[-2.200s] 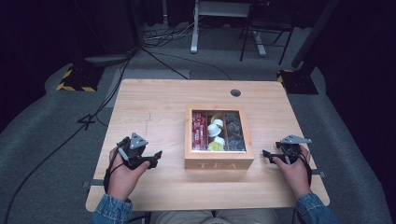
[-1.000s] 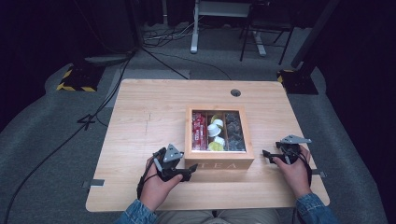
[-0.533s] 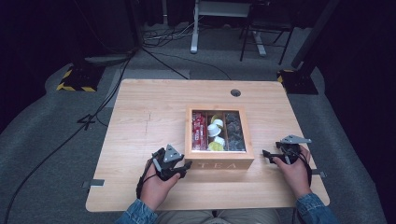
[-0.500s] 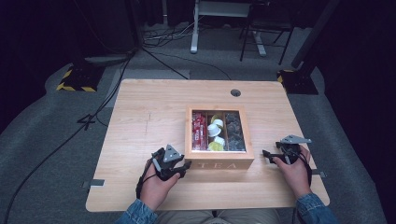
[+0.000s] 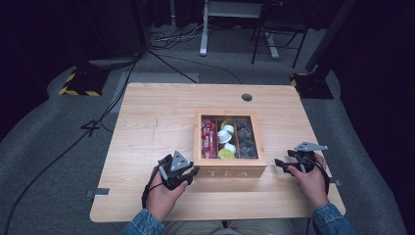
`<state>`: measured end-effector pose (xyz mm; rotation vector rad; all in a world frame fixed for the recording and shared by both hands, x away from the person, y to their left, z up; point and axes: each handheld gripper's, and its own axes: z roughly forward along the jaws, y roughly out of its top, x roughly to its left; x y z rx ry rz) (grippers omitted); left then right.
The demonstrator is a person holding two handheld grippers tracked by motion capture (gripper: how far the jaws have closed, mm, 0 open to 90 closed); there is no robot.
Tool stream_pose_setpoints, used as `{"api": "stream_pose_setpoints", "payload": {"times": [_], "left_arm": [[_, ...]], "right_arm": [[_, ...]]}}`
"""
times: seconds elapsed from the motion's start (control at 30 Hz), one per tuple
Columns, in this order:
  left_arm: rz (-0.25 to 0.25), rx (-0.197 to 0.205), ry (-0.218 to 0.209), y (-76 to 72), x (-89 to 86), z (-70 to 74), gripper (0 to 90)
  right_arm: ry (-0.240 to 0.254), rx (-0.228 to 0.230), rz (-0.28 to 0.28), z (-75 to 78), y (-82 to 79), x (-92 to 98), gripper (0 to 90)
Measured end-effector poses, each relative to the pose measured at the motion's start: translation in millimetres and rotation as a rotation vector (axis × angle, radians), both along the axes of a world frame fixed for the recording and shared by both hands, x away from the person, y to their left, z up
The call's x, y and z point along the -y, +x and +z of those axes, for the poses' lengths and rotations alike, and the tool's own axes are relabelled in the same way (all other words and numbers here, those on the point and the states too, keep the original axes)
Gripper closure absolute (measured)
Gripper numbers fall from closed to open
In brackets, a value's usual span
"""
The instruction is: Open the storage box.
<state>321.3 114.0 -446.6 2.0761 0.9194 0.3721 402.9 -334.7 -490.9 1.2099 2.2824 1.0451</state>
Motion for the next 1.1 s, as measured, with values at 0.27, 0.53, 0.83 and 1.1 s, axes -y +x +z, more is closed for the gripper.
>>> {"api": "stream_pose_setpoints", "payload": {"times": [0.27,0.53,0.83,1.1], "left_arm": [[0.000,0.000,-0.001,0.0,-0.2,0.7,69.7],[0.000,0.002,-0.006,0.1,-0.4,2.6,69.7],[-0.002,0.013,-0.010,0.3,-0.7,4.6,69.6],[0.000,0.045,-0.014,1.1,-0.8,7.6,69.6]], "right_arm": [[0.013,0.012,0.130,37.0,-20.7,-9.4,23.8],[0.009,0.059,0.302,56.1,-41.8,-47.6,24.3],[-0.019,0.117,0.292,52.0,-41.1,-67.6,33.7],[-0.034,0.185,0.304,55.4,-42.7,-73.7,33.1]]}}
